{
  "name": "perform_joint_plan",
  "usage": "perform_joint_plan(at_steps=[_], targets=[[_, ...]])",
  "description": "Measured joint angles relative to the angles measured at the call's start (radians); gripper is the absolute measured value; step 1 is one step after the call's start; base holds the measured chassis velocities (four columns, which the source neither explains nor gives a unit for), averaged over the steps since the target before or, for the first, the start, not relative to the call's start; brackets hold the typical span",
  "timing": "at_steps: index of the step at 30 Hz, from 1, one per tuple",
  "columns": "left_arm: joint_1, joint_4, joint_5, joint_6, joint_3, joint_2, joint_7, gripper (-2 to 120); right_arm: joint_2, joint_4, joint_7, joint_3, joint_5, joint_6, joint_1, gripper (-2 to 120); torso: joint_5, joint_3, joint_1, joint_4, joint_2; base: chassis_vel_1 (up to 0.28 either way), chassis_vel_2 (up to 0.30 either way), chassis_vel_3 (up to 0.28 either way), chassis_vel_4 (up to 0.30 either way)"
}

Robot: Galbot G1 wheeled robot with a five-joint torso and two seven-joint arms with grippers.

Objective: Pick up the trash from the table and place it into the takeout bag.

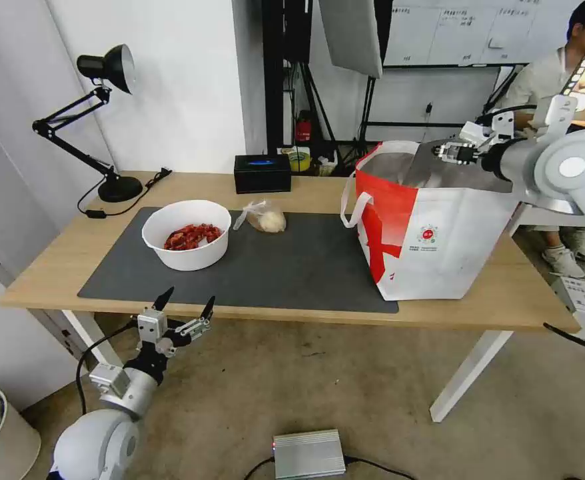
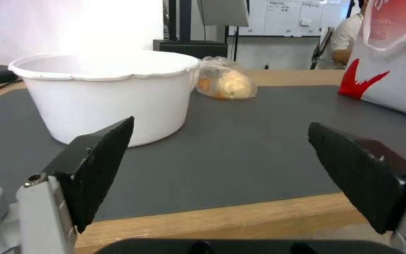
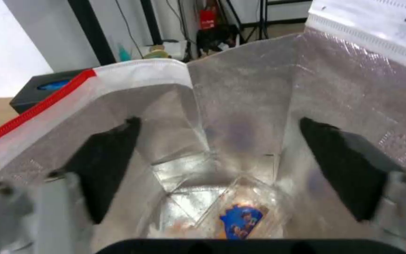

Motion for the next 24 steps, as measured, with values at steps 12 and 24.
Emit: perform_joint_plan(at_steps=[12,24], targets=[[0.013,-0.015,0.001,0.000,-0.003,0.000,0.000,100,-0.043,0.117,-0.301,0.114,-0.355,0.400,-0.218,100,-0.0002,0.000,0.000,-0.0001,0.000,0.000,0.000,0.000,0.000],[0.012,-0.019,-0.004,0.001,0.005,0.005,-0.022,100,-0.017,0.307,-0.394,0.254,-0.751,0.794,-0.597,100,0.0000,0.000,0.000,0.0002,0.000,0.000,0.000,0.000,0.000]])
